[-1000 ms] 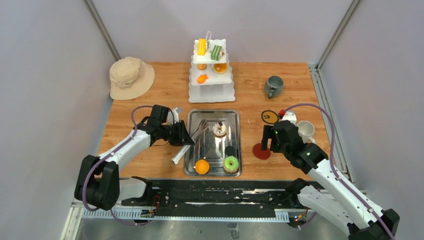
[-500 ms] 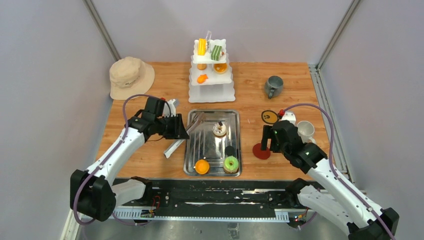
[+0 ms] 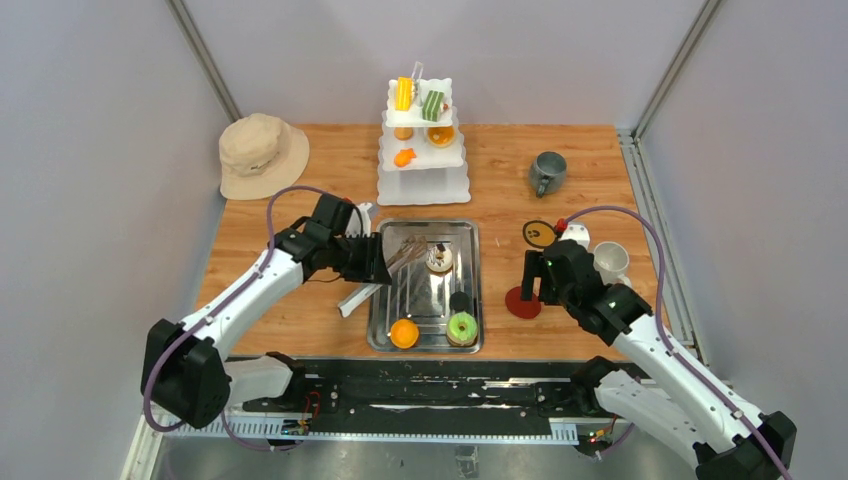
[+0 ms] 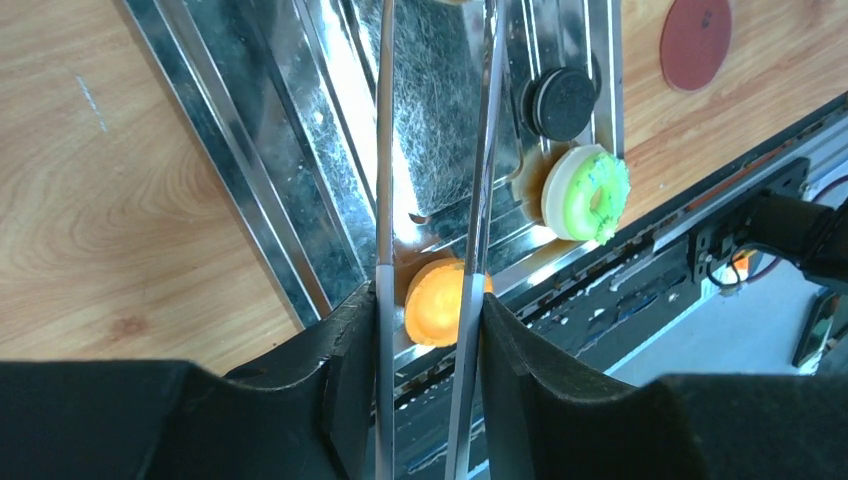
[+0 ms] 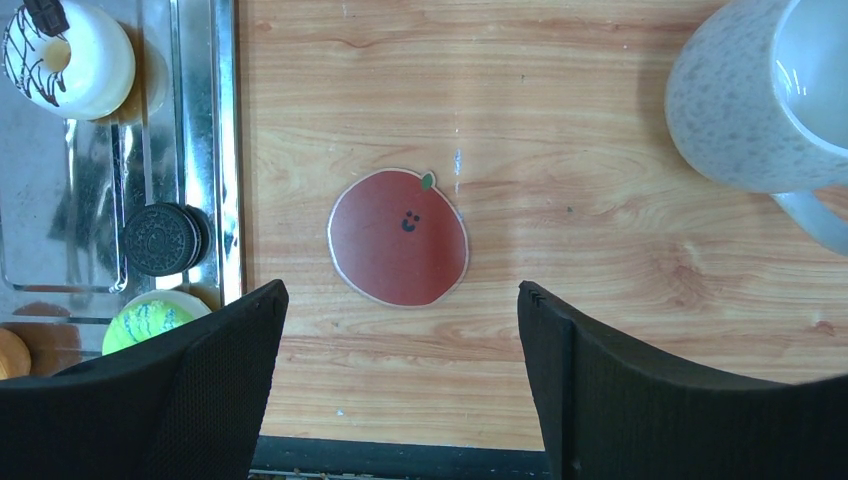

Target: Serve the afternoon tea

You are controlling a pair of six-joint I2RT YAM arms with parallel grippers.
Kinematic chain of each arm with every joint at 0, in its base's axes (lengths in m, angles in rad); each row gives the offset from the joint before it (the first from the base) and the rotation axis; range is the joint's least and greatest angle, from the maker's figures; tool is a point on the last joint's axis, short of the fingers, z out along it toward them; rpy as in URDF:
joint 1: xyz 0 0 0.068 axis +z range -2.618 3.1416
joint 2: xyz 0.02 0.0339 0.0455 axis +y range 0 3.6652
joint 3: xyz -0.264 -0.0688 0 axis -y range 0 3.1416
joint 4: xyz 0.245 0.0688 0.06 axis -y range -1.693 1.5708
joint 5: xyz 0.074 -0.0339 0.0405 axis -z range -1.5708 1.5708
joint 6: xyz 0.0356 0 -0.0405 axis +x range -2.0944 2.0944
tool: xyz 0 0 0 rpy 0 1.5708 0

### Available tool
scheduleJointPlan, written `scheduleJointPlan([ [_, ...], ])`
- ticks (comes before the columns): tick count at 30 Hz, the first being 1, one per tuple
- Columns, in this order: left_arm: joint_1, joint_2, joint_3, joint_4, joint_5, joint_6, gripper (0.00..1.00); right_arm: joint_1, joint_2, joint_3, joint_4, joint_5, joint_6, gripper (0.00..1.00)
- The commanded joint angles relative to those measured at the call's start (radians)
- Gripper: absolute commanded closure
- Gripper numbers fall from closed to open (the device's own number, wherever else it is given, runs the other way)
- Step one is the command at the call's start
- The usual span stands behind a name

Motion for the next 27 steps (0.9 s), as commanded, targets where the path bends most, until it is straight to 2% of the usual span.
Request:
scheduleJointPlan([
  [1, -0.038, 0.040, 0.033, 0.037, -0.028, -0.006, 0.58, 0.008, 0.002, -0.004, 0.006, -0.006, 0.000, 0.16],
  [10, -0.041, 0.080, 0.042, 0.104, 0.024, -0.013, 0.56, 0.006, -0.008, 0.002, -0.016, 0.011, -0.008, 0.16],
  [27, -0.042, 0.157, 0.055, 0.092, 0.026, 0.022, 0.55, 0.007, -0.011, 0.007, -0.016, 0.003, -0.004, 0.16],
])
